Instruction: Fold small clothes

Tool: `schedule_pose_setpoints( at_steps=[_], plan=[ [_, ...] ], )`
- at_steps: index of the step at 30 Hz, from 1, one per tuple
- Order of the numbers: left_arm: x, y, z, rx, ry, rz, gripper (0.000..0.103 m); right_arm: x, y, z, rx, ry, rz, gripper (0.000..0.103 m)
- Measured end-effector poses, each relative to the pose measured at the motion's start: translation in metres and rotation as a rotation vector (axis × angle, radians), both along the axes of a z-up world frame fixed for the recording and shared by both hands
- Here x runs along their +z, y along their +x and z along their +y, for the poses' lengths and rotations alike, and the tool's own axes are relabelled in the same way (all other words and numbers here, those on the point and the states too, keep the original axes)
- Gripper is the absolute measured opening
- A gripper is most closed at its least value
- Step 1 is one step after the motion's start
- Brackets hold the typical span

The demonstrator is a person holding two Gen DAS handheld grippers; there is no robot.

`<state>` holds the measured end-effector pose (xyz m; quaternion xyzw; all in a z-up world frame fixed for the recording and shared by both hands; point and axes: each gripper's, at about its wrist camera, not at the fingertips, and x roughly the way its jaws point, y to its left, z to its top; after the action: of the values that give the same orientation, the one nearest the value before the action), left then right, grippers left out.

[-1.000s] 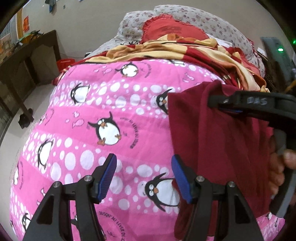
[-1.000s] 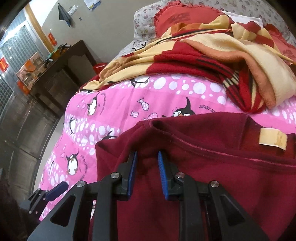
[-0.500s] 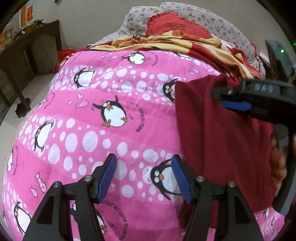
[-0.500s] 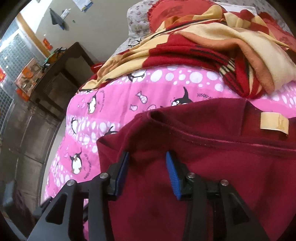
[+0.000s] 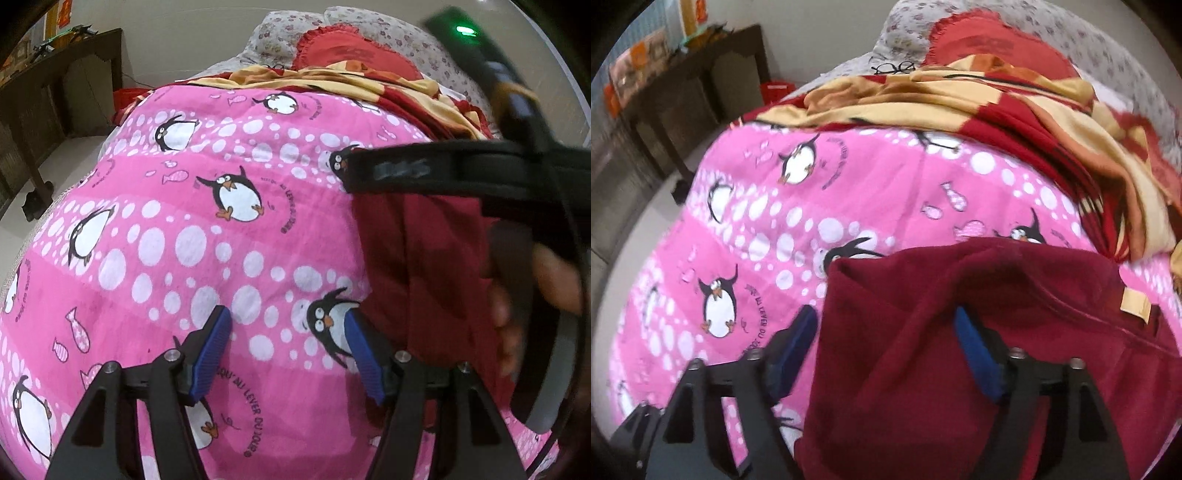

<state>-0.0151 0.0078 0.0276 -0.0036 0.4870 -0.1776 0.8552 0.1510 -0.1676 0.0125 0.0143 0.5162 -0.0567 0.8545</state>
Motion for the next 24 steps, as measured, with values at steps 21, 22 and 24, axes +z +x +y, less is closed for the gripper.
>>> schedule_pose_setpoints(
  at_steps=[21, 22, 24],
  plan=[
    [0.011, -0.008, -0.013, -0.036, -0.024, -0.008, 0.071, 0.006, -0.025, -0.060, 0.018, 0.287, -0.052, 0.027],
    [0.013, -0.009, -0.015, -0.047, -0.030, -0.012, 0.071, 0.006, -0.025, -0.061, 0.020, 0.289, -0.054, 0.027],
    [0.017, -0.011, -0.017, -0.067, -0.054, -0.018, 0.071, 0.005, -0.025, -0.061, 0.025, 0.292, -0.053, 0.027]
  ],
)
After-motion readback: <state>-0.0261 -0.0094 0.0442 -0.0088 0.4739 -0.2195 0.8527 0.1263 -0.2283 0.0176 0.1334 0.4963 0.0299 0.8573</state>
